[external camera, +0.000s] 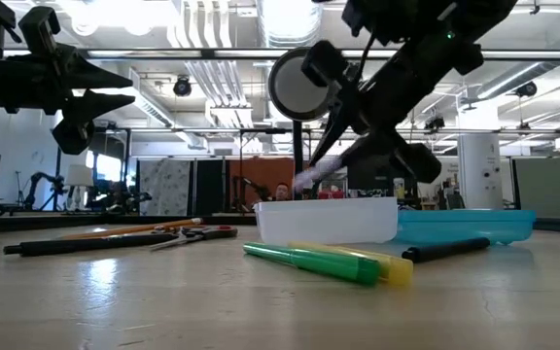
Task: Pick & place school supplies into a supply box
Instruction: Put the violet pen into the supply box, then put the black and orange scissors into the supply box
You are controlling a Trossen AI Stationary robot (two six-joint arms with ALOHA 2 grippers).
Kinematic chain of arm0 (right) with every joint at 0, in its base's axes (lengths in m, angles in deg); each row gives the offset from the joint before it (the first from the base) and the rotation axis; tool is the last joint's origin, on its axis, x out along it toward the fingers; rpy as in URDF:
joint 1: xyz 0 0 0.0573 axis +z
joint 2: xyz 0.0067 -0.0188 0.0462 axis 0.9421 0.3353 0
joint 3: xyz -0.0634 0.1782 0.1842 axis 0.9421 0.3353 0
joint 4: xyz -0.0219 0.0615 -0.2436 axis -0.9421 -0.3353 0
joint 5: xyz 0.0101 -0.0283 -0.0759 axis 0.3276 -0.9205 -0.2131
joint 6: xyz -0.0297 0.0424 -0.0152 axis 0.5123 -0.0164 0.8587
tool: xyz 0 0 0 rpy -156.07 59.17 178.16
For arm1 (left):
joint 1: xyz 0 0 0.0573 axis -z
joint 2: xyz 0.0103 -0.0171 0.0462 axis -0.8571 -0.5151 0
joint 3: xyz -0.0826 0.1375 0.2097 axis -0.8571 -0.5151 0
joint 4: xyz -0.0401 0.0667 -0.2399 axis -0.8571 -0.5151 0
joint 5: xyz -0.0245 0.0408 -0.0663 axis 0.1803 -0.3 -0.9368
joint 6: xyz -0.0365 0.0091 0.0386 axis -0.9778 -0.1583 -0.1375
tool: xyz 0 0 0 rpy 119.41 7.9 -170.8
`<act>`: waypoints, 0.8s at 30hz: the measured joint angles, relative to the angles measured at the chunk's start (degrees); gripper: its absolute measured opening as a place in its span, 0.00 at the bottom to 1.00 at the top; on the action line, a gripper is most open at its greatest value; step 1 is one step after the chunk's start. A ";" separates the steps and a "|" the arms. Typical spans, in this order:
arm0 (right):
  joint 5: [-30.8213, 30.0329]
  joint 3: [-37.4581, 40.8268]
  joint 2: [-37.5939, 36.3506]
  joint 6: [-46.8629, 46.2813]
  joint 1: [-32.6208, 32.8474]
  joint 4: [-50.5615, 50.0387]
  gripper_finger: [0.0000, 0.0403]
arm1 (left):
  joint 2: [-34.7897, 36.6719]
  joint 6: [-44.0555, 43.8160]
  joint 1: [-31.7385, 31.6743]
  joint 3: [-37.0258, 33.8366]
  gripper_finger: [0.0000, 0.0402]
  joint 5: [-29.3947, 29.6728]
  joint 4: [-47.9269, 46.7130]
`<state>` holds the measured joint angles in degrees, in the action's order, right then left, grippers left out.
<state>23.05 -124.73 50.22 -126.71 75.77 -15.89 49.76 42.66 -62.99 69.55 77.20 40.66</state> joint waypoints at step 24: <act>8.08 -11.36 -3.30 73.43 17.22 -35.13 0.48 | -0.02 -0.01 -0.01 0.00 0.23 0.00 -0.02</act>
<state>31.12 -136.09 46.92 -53.28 92.99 -51.02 49.73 42.65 -62.99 69.55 77.20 40.64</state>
